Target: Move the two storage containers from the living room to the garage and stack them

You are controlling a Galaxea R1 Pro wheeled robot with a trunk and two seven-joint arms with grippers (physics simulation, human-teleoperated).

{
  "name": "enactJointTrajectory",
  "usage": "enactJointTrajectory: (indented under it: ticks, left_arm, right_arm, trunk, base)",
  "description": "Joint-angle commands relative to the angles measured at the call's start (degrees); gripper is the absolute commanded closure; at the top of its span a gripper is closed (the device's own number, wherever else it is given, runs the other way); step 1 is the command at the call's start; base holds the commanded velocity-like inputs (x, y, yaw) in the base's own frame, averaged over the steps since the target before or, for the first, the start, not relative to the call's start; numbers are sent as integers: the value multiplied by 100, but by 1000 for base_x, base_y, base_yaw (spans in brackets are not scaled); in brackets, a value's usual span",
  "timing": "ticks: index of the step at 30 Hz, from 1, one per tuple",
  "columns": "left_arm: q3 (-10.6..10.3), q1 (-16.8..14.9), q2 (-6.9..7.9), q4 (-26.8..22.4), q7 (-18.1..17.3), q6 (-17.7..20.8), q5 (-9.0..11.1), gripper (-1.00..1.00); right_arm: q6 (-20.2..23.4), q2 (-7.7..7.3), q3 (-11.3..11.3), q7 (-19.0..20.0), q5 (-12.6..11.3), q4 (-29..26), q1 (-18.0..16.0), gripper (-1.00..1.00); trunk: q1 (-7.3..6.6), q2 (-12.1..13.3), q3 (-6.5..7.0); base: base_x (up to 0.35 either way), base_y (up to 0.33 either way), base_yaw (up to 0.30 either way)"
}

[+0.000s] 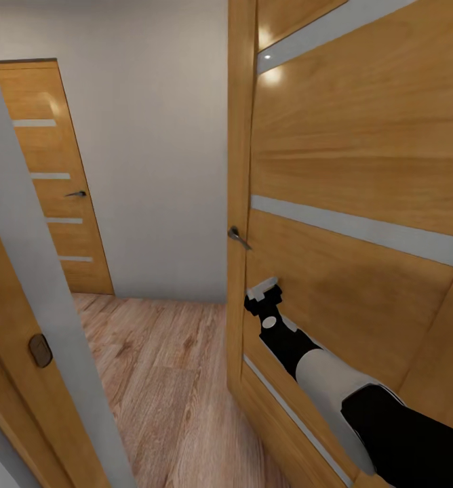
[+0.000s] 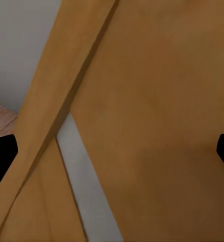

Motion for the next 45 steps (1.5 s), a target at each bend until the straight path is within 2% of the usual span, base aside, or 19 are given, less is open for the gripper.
enactJointTrajectory:
  ticks: [1,8,20,38,45]
  left_arm:
    - [2,4,-2,-8,-2,-8,29,-100]
    - [2,4,0,-8,-2,-8,29,-100]
    - [10,6,-6,-16,13,-17,29,-100]
    - [5,2,0,-13,16,-26,37,-100]
    - [5,6,2,-16,16,-26,37,-100]
  right_arm:
    - [-9,1,-69,-59,4,23,2,-100]
    - [-14,1,-64,-146,1,103,13,-100]
    - [-81,1,-78,-720,-120,157,15,-100]
    - [-81,1,-42,-743,-87,256,111,-100]
    - [-50,1,-34,-762,-104,256,111,-100]
  trunk:
    - [0,-2,-6]
    - [0,-2,-6]
    - [0,-2,-6]
    - [0,-2,-6]
    - [0,-2,-6]
  base:
    - [0,0,0]
    - [0,0,0]
    - [0,0,0]
    - [0,-41,0]
    - [0,-2,-161]
